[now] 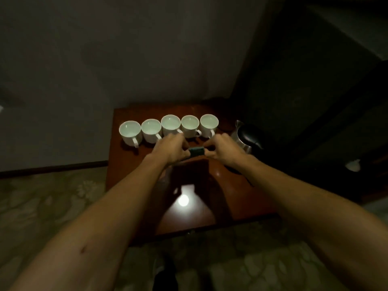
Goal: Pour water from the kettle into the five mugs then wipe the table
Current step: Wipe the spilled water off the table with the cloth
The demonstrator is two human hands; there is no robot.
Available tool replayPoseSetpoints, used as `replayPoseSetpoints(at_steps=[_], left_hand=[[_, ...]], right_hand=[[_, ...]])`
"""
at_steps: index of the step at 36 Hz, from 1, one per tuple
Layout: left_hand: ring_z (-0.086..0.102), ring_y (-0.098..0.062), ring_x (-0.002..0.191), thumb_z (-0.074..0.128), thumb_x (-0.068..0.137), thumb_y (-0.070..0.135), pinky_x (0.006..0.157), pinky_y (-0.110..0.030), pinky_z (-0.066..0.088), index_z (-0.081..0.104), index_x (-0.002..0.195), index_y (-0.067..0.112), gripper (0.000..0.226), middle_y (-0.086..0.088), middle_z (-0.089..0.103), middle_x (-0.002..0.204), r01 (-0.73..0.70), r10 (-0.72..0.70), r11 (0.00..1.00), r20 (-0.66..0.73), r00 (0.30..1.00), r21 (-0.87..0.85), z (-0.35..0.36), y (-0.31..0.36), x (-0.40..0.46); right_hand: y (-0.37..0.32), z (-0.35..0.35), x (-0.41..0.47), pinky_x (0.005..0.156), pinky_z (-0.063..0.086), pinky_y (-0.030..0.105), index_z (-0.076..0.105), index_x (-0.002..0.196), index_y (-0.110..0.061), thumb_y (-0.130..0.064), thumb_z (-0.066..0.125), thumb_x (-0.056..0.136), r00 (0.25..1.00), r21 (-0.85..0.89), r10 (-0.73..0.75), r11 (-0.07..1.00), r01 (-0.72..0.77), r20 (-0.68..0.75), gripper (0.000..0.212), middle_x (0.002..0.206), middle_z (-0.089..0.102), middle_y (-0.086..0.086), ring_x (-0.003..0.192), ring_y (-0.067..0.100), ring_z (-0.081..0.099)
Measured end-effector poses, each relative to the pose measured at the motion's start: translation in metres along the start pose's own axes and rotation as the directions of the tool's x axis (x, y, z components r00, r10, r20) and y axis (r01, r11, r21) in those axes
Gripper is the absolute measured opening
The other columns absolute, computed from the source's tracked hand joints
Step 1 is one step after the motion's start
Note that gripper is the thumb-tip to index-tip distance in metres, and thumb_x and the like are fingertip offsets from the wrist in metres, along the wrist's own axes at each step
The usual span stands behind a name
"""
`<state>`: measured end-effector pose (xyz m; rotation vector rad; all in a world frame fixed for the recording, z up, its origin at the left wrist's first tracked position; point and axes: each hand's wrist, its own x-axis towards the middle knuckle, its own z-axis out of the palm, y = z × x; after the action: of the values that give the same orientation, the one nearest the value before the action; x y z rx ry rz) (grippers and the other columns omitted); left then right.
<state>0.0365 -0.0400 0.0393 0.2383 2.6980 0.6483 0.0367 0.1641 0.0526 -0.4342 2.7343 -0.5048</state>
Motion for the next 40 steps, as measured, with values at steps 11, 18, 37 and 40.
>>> replayPoseSetpoints(at_steps=[11, 18, 37, 40], left_hand=[[0.055, -0.021, 0.09, 0.06, 0.091, 0.059, 0.079, -0.033, 0.038, 0.058, 0.1, 0.024, 0.036, -0.003, 0.063, 0.104, 0.121, -0.176, 0.976, 0.329, 0.928, 0.181, 0.158, 0.01, -0.078], [0.023, -0.029, 0.152, 0.054, 0.095, 0.058, 0.12, -0.055, 0.023, 0.031, 0.158, 0.028, 0.074, -0.001, 0.025, 0.167, 0.193, -0.274, 0.945, 0.32, 0.907, 0.264, 0.162, -0.013, -0.085], [-0.006, -0.026, 0.159, 0.045, 0.098, 0.066, 0.124, -0.062, 0.006, 0.002, 0.161, 0.047, 0.079, 0.005, -0.011, 0.172, 0.19, -0.261, 0.932, 0.204, 0.944, 0.31, 0.12, -0.114, -0.096], [-0.008, -0.026, 0.158, 0.044, 0.096, 0.068, 0.124, -0.061, 0.006, 0.002, 0.161, 0.047, 0.08, 0.006, -0.011, 0.172, 0.233, -0.285, 0.932, 0.165, 0.944, 0.279, 0.113, -0.147, -0.104]], right_hand=[[0.054, 0.151, -0.066, 0.079, 0.058, 0.041, 0.075, 0.116, -0.017, -0.035, 0.069, 0.101, 0.957, -0.034, 0.026, 0.999, -0.016, 0.29, 0.024, 0.108, 0.076, 0.009, 0.099, 0.031, 0.072], [0.034, 0.193, -0.048, 0.131, 0.025, 0.049, 0.037, 0.169, -0.019, -0.047, 0.062, 0.105, 0.965, -0.029, -0.036, 0.999, 0.045, 0.259, 0.074, 0.177, 0.028, 0.014, 0.163, 0.036, 0.025], [0.028, 0.223, 0.017, 0.134, 0.005, 0.061, 0.021, 0.175, -0.031, -0.05, 0.05, 0.113, 0.957, 0.029, 0.288, 0.957, -0.29, 0.041, 0.071, 0.185, 0.004, 0.007, 0.17, 0.033, 0.001], [0.023, 0.221, 0.032, 0.134, 0.007, 0.061, 0.022, 0.174, -0.03, -0.047, 0.053, 0.113, 0.959, 0.018, 0.282, 0.959, -0.283, 0.038, 0.071, 0.184, 0.005, 0.009, 0.17, 0.035, 0.002]])
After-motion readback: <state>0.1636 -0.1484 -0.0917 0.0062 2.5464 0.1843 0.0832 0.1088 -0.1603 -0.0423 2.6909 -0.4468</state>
